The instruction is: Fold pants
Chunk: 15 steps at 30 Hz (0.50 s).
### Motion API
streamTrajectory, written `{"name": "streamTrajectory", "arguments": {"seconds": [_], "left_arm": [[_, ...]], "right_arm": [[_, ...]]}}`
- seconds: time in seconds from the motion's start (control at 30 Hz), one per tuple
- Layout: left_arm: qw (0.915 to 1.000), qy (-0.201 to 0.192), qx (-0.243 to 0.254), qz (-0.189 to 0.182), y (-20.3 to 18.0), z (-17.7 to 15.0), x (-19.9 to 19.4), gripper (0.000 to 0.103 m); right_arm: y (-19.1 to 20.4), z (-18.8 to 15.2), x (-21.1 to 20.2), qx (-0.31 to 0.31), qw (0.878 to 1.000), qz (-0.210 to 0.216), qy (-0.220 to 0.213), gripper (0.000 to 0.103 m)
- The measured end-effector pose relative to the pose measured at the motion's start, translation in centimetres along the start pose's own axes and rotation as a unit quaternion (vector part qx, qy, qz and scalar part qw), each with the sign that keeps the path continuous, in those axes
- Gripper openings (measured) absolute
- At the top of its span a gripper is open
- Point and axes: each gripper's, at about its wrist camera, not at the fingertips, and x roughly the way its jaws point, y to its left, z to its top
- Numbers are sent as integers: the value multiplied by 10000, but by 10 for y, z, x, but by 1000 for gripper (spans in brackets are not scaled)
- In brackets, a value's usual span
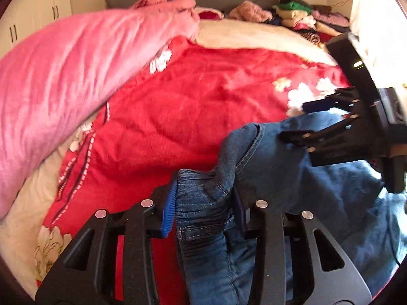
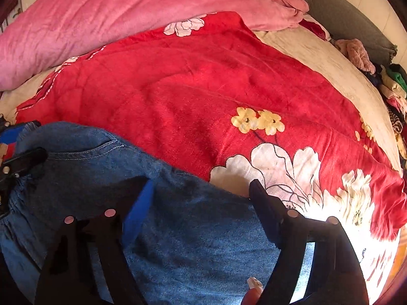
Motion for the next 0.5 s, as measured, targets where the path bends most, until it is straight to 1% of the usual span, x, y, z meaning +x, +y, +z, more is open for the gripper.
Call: {"name": "streamTrajectory", "arguments": {"seconds": [0.03,0.07,0.1,0.13,0.17,0.2,0.27,0.4,0.5], "left_arm": [[9999,-112,-3,-94,-1,-2,-9,29],[9998,-152,-1,-119,-2,-2,-14,29],[9997,-204,17,-124,-4,-3,-19,28],[9996,-253,38,-116,-6,-4,-23,28],[9995,-306,61,-88,-7,-6,-28,28],[9994,-347,84,-52,-8,-6,-32,28],[9990,-424,122,46,-9,-7,-36,28],[9982,-579,121,120,-7,-10,-47,28],[9974,-718,81,56,-7,-15,-59,28]], "right_arm": [[2,-1,-1,-38,10000,50,-26,66],[4,-2,-4,-62,9999,118,-44,52],[6,-2,-5,-73,9997,245,-22,35],[8,-4,-7,-82,9994,341,24,26],[10,-5,-12,-98,9995,308,7,16],[13,-7,-18,-111,9995,277,-58,8],[17,-15,-36,-23,9991,336,-246,0],[17,-37,-75,328,9959,492,-683,0],[18,-55,-105,558,9918,615,-976,0]]}}
